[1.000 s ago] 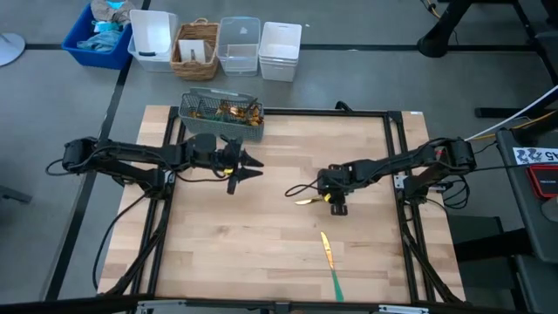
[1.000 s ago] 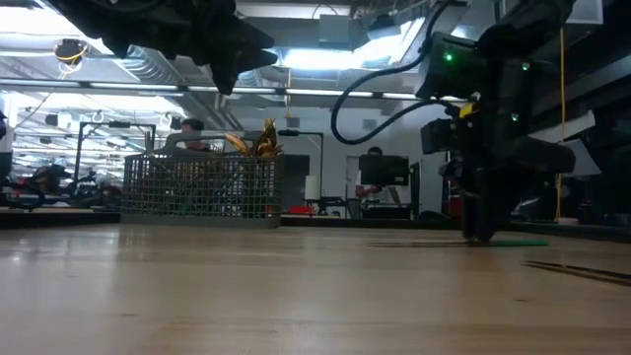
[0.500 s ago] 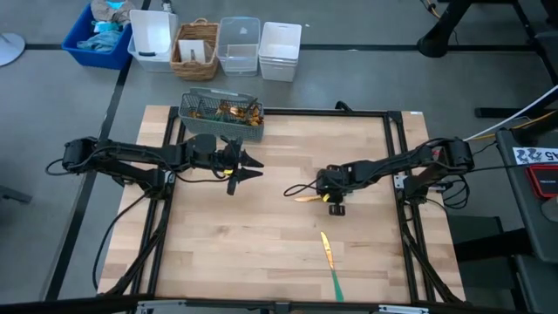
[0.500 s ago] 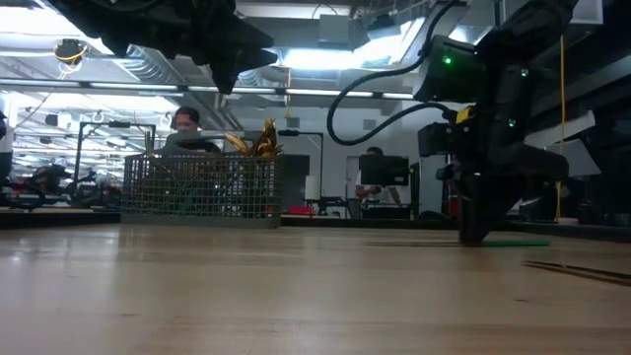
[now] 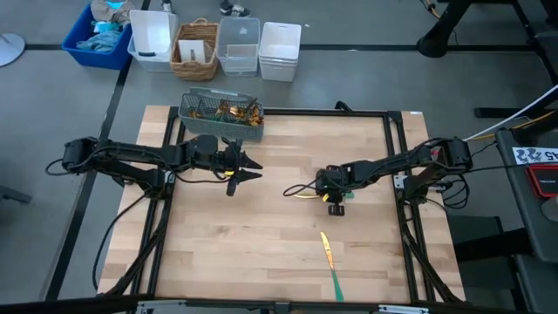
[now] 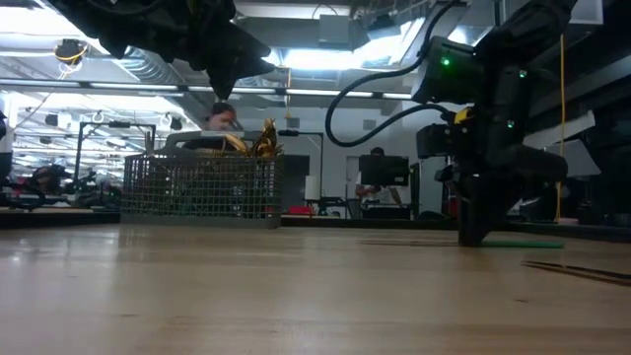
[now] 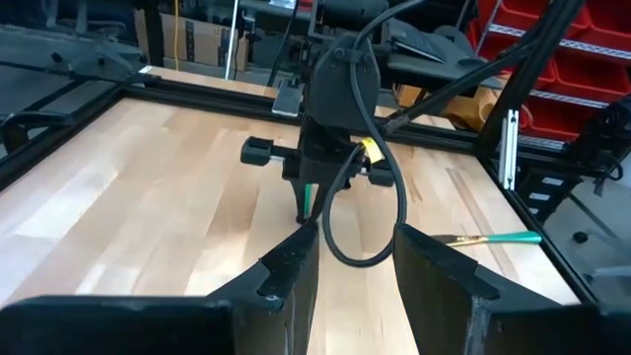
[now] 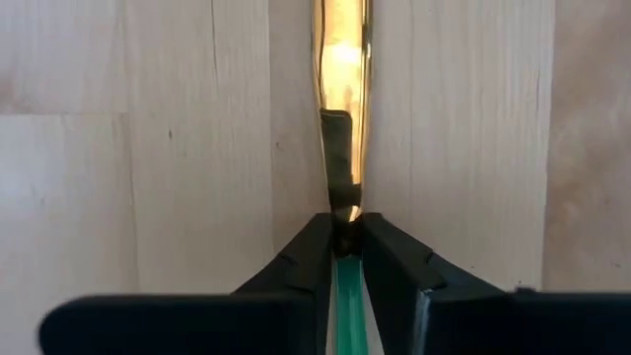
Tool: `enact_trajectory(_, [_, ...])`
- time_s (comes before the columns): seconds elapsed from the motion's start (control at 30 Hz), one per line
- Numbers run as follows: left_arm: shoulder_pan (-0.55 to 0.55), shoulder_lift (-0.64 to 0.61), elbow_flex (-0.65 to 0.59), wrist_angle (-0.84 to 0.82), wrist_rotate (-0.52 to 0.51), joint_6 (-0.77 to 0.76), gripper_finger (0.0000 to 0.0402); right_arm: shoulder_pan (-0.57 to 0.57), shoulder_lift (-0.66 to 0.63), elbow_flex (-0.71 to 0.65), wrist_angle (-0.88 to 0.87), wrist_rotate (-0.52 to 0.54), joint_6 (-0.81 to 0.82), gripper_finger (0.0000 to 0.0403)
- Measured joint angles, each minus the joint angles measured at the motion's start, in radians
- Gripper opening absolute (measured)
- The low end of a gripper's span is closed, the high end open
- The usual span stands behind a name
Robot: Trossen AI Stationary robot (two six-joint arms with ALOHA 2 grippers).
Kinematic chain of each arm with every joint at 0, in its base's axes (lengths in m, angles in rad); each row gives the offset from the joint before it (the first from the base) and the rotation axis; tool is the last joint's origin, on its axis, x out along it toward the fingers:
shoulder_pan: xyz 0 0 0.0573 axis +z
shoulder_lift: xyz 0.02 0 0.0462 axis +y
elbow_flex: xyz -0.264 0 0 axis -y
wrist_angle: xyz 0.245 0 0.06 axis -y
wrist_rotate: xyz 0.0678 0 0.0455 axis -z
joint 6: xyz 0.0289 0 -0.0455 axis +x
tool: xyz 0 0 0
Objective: Sort silverware
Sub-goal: Put the green knife into the gray silverware basket
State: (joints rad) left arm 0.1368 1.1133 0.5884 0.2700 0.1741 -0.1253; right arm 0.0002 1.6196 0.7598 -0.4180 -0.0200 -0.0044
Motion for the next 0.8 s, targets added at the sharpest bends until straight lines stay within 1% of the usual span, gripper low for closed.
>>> enact_trajectory(0.13, [0.000, 0.000, 0.000, -0.005, 0.000, -0.003, 0.0125, -0.001, 0.001, 0.000, 0.001, -0.027, 0.005, 0.0041])
enact_trajectory(0.23, [0.000, 0.000, 0.000, -0.008, 0.000, -0.003, 0.0125, -0.001, 0.001, 0.000, 0.002, -0.027, 0.031, 0.0033])
enact_trajectory(0.47, [0.000, 0.000, 0.000, -0.007, 0.000, -0.005, 0.0125, -0.002, 0.004, 0.011, -0.004, -0.037, 0.051, 0.0042])
enact_trajectory(0.8, [0.000, 0.000, 0.000, -0.007, 0.000, -0.005, 0.0125, -0.001, 0.009, 0.051, -0.004, -0.045, 0.052, 0.0043])
